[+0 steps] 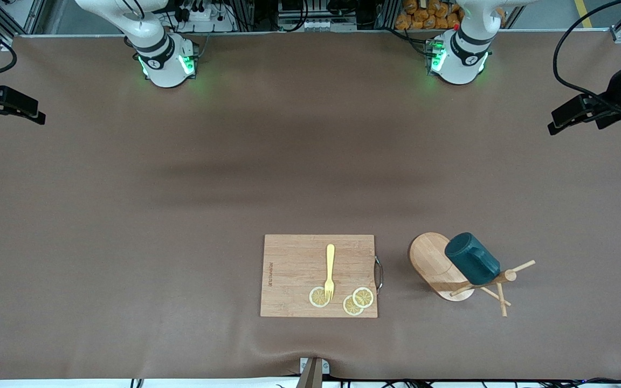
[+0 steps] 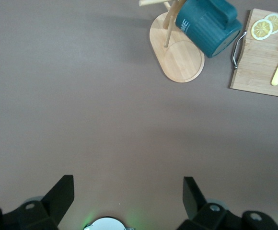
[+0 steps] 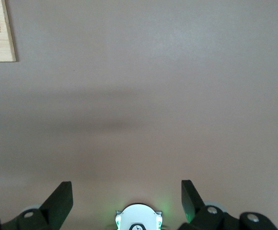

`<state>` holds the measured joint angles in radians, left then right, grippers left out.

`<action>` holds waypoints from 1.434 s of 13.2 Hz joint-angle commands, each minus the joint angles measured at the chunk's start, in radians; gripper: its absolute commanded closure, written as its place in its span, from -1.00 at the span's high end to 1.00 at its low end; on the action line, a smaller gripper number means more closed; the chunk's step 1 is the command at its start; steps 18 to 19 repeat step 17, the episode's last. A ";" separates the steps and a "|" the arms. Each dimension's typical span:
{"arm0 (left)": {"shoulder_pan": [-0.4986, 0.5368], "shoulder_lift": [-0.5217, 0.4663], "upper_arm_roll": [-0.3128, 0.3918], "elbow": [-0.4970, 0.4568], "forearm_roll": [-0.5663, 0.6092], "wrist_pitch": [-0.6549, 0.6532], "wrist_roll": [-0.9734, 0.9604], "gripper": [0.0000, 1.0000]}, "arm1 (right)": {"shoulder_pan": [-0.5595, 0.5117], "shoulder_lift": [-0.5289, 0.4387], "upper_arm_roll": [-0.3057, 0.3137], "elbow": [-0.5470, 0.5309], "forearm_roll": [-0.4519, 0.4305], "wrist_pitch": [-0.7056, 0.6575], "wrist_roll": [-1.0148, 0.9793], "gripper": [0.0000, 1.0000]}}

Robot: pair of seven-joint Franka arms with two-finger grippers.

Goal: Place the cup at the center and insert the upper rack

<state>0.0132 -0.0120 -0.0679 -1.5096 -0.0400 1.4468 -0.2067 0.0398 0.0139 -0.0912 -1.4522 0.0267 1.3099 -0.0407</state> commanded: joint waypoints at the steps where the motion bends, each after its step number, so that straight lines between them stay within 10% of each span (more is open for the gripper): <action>1: -0.030 -0.068 0.036 -0.098 0.029 0.069 0.024 1.00 | 0.008 -0.012 -0.004 0.006 0.015 -0.017 0.018 1.00; 19: -0.091 -0.157 0.026 -0.192 0.117 0.106 0.020 1.00 | 0.009 -0.068 -0.004 -0.004 0.012 -0.040 0.022 1.00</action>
